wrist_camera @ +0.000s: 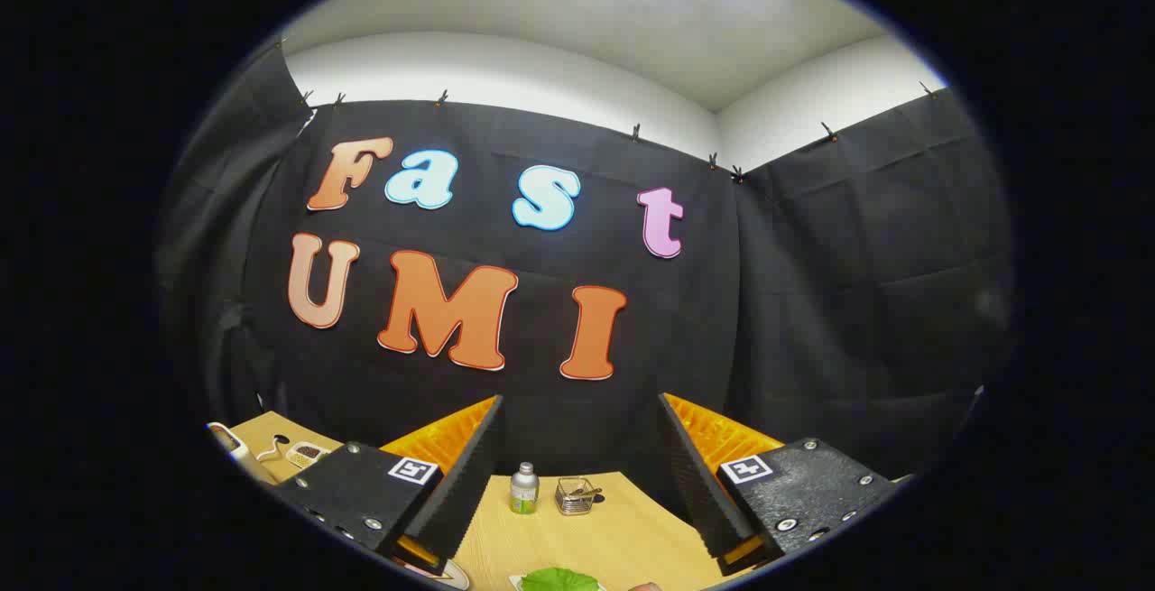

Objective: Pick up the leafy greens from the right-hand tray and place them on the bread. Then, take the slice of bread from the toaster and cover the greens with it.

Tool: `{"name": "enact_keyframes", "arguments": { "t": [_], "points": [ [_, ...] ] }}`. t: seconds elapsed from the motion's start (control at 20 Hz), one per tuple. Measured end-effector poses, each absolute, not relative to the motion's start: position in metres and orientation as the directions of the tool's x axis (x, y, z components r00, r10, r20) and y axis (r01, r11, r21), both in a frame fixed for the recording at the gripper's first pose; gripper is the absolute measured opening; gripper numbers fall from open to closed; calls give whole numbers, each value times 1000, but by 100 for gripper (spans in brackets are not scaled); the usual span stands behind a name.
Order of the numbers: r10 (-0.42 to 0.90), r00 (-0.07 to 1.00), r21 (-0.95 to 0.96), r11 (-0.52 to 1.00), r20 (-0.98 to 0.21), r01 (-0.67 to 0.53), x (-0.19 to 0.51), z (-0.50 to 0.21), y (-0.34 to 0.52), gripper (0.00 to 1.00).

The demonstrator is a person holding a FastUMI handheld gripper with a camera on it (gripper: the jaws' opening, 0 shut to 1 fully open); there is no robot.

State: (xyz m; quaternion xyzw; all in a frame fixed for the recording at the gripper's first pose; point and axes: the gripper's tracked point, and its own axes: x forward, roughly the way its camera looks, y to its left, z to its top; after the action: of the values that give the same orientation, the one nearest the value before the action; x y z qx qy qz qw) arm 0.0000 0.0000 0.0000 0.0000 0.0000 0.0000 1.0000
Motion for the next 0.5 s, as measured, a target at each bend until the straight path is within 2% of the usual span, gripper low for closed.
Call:
{"name": "enact_keyframes", "arguments": {
  "t": [0.5],
  "points": [
    [73,997,18,997,-13,-73,18,-17,-4,98]
  ]
}}
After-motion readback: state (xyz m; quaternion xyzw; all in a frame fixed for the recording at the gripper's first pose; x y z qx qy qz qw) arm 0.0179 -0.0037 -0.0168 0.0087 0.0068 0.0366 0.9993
